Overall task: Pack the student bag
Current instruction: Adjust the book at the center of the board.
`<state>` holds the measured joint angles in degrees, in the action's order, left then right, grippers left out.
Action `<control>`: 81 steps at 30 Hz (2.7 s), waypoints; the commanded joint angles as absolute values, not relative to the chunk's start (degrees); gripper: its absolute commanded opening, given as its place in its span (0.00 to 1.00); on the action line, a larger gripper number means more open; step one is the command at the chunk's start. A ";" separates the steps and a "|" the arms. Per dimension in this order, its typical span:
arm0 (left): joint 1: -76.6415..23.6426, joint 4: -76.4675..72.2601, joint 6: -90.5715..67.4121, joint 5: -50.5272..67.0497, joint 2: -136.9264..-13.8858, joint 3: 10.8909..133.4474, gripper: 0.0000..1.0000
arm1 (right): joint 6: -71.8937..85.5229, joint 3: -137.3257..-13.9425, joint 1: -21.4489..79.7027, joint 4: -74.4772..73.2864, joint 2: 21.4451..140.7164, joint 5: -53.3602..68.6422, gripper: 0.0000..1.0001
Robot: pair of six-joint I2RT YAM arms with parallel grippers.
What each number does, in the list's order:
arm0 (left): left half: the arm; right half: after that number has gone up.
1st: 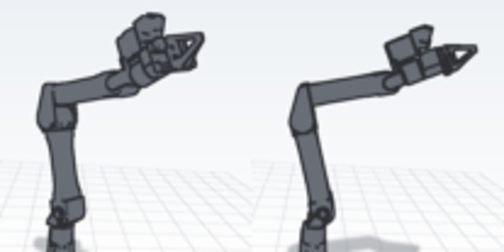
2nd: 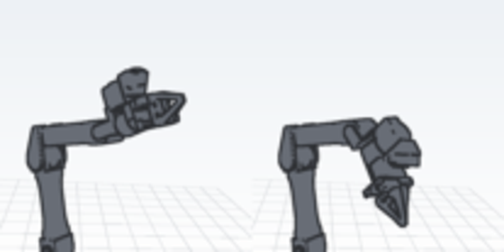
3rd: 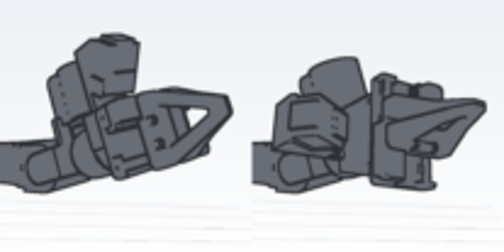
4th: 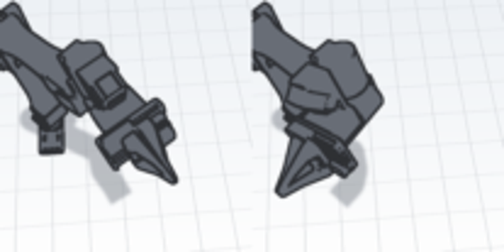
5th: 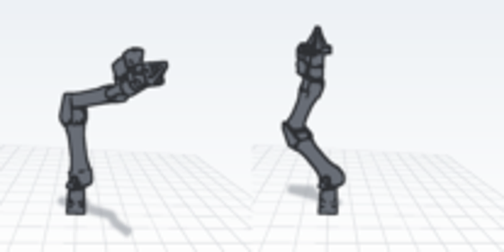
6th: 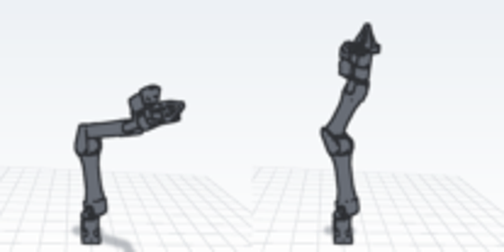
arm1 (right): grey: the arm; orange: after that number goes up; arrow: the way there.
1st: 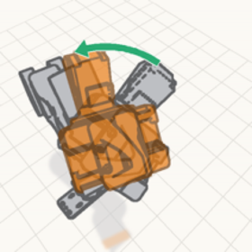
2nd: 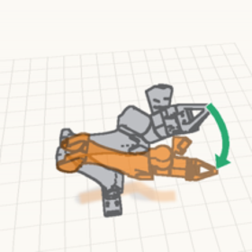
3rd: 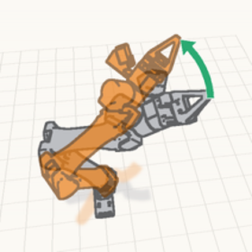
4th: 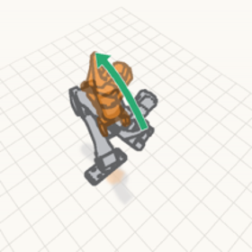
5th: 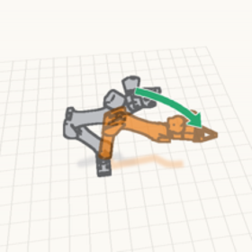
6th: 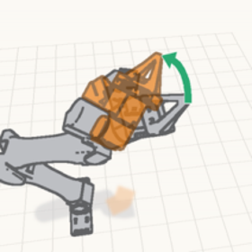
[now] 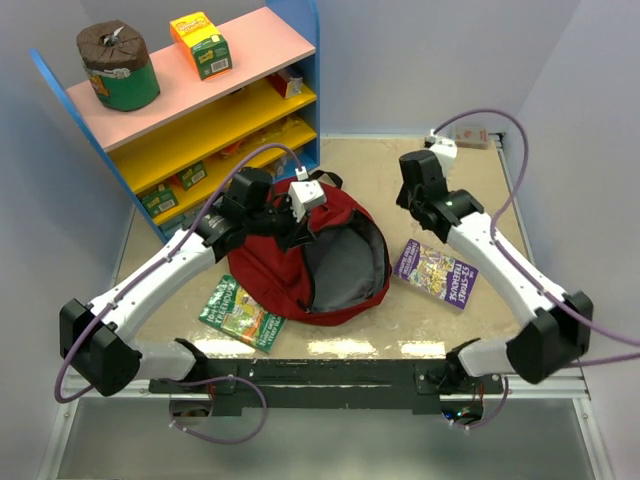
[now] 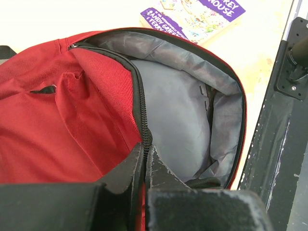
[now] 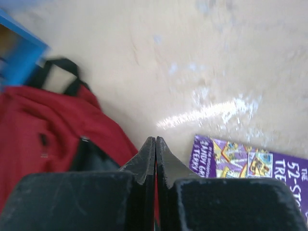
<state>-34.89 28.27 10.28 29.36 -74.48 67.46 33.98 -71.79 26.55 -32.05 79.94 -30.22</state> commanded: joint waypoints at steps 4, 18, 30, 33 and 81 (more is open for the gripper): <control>-34.98 26.02 10.72 30.06 -71.72 66.62 0.01 | 34.08 -74.72 32.79 -38.21 75.40 -40.53 0.00; -34.89 26.81 12.22 31.02 -69.70 65.92 0.01 | 63.81 -55.89 18.92 -45.62 72.85 -33.30 0.99; -35.68 26.81 13.18 31.73 -70.49 67.50 0.03 | 62.93 -49.04 3.79 -36.74 80.49 -29.96 0.99; -35.86 27.16 13.27 31.82 -70.58 67.67 0.03 | 61.53 -53.86 1.41 -36.04 83.84 -29.53 0.99; -36.12 27.77 14.41 31.11 -70.66 68.20 0.05 | 40.52 -58.10 4.04 -31.02 81.72 -22.42 0.99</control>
<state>-35.77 28.82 14.11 29.36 -71.35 66.08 40.10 -59.20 5.26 -28.03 80.93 -20.51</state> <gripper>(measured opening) 0.046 0.980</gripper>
